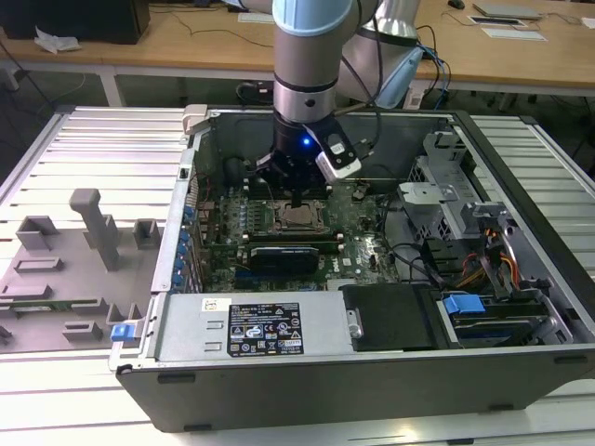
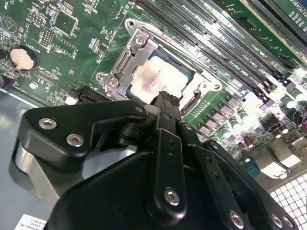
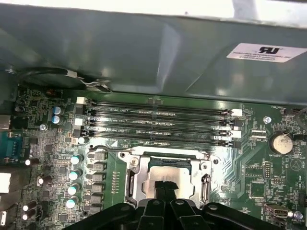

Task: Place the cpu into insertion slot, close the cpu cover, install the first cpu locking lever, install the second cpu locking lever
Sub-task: 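Close the cpu cover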

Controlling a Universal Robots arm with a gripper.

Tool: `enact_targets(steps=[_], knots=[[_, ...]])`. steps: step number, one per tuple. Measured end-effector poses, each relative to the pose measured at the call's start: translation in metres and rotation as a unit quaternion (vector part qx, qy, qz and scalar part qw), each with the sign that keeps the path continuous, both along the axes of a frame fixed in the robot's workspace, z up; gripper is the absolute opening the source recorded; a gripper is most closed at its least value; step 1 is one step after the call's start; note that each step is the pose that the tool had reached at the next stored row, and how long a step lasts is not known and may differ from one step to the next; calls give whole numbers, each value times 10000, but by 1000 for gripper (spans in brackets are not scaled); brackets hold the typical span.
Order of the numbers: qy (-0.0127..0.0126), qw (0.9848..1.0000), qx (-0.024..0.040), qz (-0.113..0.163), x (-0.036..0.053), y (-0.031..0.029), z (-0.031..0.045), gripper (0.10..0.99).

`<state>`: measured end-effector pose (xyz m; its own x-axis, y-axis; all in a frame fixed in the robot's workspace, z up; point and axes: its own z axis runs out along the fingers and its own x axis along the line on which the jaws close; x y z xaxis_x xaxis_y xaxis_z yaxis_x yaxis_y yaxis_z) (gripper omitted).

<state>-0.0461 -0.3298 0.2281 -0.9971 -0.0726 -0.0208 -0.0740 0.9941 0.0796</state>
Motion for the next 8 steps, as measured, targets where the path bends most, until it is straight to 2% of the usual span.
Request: enact_targets(steps=[2, 4, 8], knots=[[2, 10000, 0, 1, 51, -2, 0, 106], [6, 10000, -2, 12, 59, -2, 11, 106], [4, 10000, -14, 34, 59, -2, 165, 106]])
